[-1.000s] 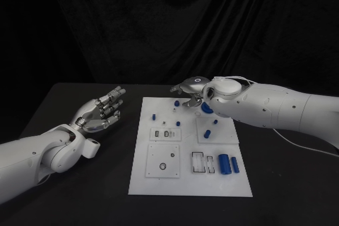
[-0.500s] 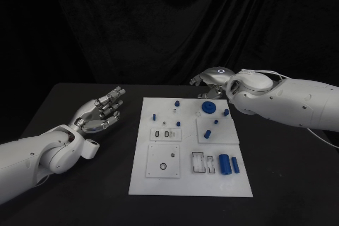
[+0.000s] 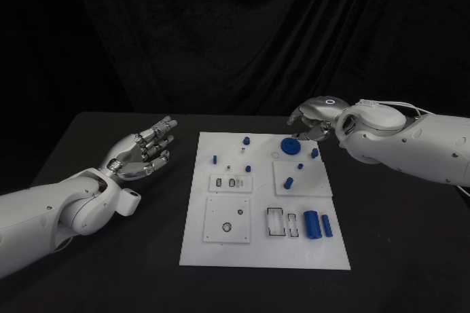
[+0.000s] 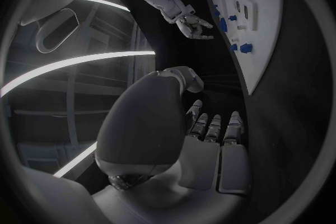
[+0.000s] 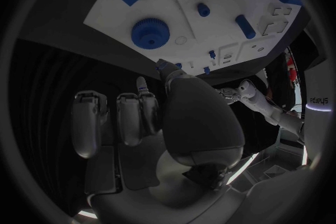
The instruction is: Assemble the parts on the task board
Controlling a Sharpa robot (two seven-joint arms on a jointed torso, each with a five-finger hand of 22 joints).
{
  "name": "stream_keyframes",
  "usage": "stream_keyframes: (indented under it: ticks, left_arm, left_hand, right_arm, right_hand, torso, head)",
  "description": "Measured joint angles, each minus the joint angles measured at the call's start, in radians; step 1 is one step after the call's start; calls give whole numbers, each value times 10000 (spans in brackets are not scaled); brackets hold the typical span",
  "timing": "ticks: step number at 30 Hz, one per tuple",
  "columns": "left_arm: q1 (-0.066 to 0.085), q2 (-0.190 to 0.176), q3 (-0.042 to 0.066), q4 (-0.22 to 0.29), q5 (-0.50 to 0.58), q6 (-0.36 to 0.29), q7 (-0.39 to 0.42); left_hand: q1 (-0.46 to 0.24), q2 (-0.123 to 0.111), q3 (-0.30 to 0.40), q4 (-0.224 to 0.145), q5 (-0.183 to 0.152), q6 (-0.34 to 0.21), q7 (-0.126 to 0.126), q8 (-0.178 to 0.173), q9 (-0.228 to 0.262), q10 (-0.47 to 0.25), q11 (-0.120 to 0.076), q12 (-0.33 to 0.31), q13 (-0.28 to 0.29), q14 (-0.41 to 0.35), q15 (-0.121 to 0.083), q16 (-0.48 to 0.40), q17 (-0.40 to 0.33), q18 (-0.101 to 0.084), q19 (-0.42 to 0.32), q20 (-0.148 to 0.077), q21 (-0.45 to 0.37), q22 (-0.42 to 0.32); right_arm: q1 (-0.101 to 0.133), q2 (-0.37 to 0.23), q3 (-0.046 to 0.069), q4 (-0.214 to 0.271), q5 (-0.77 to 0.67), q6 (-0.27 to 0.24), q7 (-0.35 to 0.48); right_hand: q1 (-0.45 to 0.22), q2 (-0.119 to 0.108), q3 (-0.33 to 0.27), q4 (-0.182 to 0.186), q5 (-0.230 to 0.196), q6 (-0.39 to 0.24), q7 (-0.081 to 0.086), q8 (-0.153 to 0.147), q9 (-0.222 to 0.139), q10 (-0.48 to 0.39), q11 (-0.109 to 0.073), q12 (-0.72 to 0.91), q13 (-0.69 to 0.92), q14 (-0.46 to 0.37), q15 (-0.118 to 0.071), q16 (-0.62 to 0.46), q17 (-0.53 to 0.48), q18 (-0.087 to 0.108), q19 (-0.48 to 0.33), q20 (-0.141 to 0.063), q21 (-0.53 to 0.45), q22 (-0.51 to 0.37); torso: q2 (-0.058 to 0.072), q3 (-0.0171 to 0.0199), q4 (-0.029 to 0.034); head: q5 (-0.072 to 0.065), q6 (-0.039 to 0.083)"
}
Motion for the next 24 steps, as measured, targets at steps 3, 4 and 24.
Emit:
stream_keyframes:
  ticks: [3, 4, 24]
  left_arm:
    - [0, 14, 0, -2, 0, 3, 0]
    - [0, 14, 0, -3, 0, 3, 0]
    - [-3, 54, 0, -42, -1, 34, 0]
  left_hand:
    - [-32, 32, 0, 0, 0, 0, 0, 0, 0, 0, 0, 0, 0, 0, 0, 0, 0, 0, 0, 0, 0, 0]
    - [-40, 40, 0, 0, 0, 0, 0, 0, 0, 0, 0, 0, 0, 0, 0, 0, 1, 0, 0, 0, 0, 0]
    - [-40, 40, 40, -41, -39, 0, 0, 0, 0, 0, 0, 0, -2, 0, 0, 0, -7, 1, 37, 37, 0, -1]
  right_arm:
    - [-53, -13, -2, -39, 0, 77, -48]
    - [-68, -13, -2, -47, 0, 103, -62]
    - [-302, 132, -5, -316, 0, 717, -308]
  right_hand:
    - [-132, -50, -145, 201, 0, 165, 2, 0, 0, 275, -24, 383, 57, 11, -10, 502, 92, 1, 0, 0, 234, 0]
    - [-148, -33, -165, 251, 0, 185, -17, 0, 0, 275, -24, 401, 57, 10, -10, 553, 93, -1, 0, 0, 292, 0]
    - [-156, -25, -218, 357, -2, 238, -102, -177, 62, 310, -60, 401, 54, 45, -45, 579, 90, -166, 36, -36, 693, -1]
  torso:
    - [3, 9, -12]
    - [4, 9, -11]
    - [-1, -10, 20]
  head:
    - [16, -14]
    - [16, -14]
    - [-6, -194]
